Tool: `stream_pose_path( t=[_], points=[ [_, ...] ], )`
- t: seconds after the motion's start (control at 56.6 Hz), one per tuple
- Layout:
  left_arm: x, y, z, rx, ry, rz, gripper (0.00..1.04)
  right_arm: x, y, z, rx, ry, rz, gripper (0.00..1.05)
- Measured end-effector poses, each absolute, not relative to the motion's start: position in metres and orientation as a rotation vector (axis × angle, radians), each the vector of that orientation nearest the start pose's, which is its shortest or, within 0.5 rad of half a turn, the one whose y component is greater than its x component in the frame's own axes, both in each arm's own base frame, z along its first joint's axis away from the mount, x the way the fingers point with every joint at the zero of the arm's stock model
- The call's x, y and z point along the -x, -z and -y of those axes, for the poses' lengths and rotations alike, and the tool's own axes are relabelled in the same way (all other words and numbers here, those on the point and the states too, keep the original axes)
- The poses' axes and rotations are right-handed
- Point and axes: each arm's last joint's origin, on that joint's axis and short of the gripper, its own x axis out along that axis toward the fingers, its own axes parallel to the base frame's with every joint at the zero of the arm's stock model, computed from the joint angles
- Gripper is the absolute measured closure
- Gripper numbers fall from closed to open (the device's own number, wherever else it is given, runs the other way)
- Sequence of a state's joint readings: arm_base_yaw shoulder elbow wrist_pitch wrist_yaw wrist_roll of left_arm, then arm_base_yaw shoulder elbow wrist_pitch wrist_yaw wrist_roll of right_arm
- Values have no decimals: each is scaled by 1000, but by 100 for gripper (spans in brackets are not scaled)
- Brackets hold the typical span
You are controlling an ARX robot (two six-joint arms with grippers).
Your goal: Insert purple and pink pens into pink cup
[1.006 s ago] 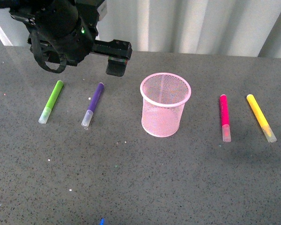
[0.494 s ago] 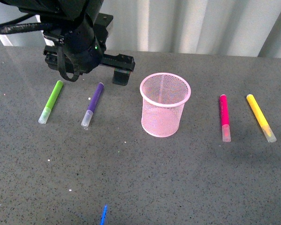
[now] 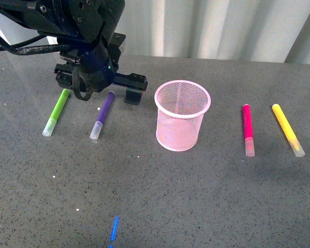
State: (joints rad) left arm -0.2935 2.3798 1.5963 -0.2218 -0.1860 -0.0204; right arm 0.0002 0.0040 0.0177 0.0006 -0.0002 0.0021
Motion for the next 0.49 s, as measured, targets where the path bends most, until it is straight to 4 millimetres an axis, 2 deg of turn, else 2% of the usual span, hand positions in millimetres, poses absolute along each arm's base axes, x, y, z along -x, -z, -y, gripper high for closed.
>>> stream_pose_path(
  t=[0.071, 0.494],
  points=[
    [-459, -71, 134, -222, 88, -985, 11, -97, -169, 0, -2, 0, 14, 7],
    [-457, -67, 137, -229, 97, -989, 72, -97, -169, 0, -2, 0, 14, 7]
  ],
)
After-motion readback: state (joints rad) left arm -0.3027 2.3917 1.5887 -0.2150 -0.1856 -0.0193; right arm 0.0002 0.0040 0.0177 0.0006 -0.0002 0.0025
